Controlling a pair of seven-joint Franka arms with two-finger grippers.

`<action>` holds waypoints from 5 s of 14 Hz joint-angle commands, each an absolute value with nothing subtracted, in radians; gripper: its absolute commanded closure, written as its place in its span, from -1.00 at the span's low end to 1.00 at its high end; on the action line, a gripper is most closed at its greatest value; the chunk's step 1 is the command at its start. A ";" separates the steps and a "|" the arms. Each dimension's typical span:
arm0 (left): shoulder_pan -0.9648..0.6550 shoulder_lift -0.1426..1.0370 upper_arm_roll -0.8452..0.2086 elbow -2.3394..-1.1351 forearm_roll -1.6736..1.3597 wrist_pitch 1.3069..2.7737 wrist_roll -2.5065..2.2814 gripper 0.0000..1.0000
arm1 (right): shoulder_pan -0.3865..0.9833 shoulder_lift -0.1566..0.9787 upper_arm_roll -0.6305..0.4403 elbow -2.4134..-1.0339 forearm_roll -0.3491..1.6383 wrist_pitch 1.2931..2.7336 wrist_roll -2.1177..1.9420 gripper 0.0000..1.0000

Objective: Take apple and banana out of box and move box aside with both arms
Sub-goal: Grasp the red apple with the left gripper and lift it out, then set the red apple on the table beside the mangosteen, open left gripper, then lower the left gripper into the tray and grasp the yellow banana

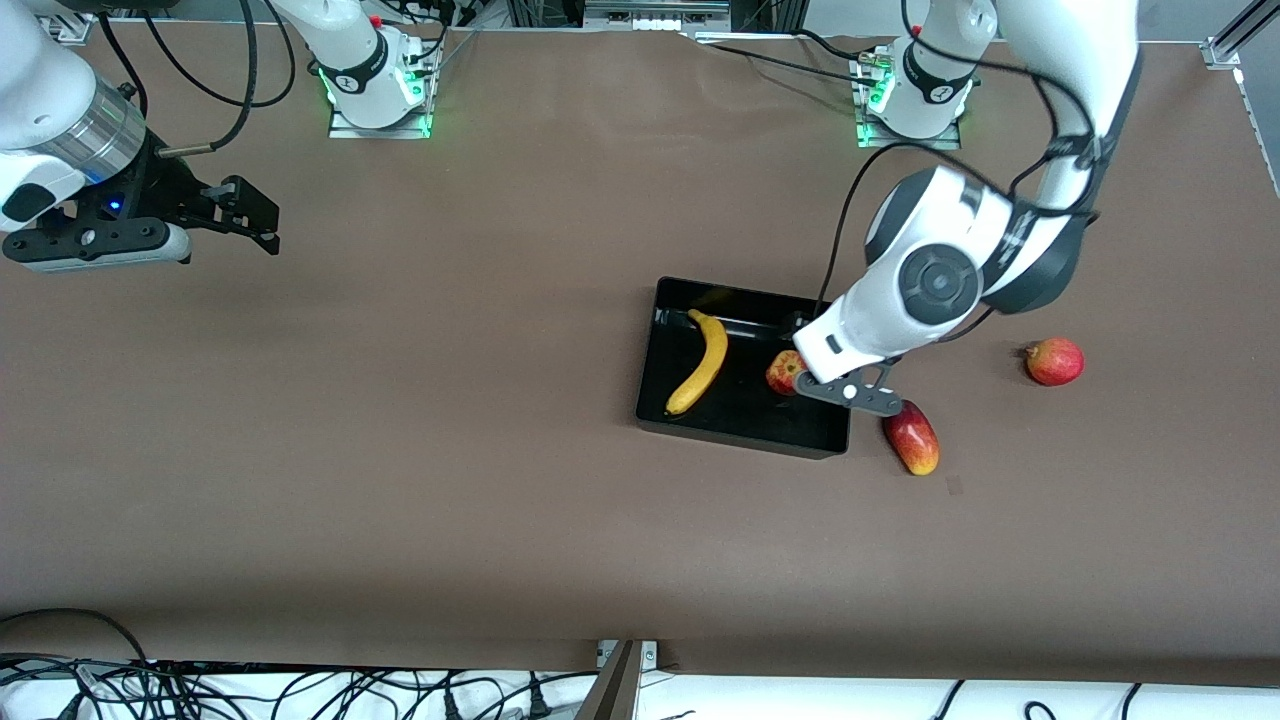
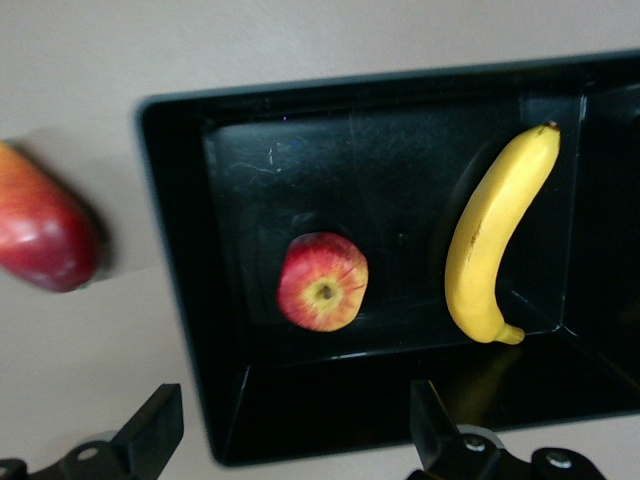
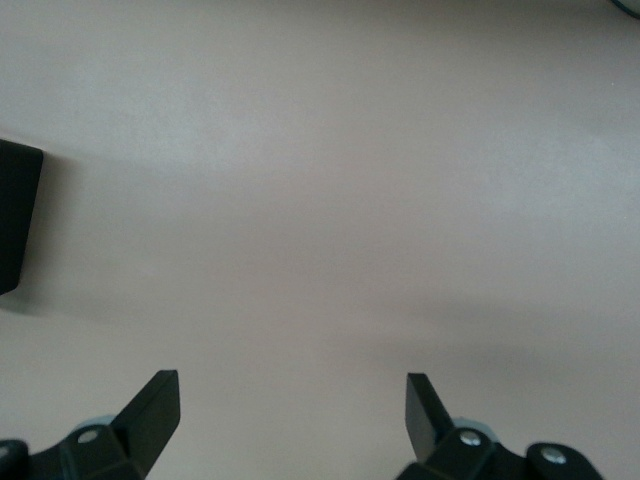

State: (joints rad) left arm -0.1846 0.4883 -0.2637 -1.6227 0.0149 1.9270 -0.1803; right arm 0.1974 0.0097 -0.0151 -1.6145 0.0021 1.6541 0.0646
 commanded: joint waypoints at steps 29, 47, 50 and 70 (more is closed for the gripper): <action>0.044 0.399 -0.272 -1.656 0.187 1.689 0.208 0.48 | 0.189 0.014 -0.032 -1.603 -0.003 1.637 0.058 -1.00; 0.104 0.310 -0.346 -1.900 0.151 1.983 0.204 -1.00 | 0.190 0.014 -0.031 -1.603 -0.003 1.637 0.066 -1.00; 0.042 0.357 -0.406 -1.725 0.107 1.868 0.007 -1.00 | 0.192 0.012 -0.031 -1.603 -0.005 1.637 0.066 -1.00; -0.261 0.761 -0.397 -1.666 0.195 2.263 -0.468 -1.00 | 0.192 0.014 -0.031 -1.601 -0.003 1.637 0.066 -1.00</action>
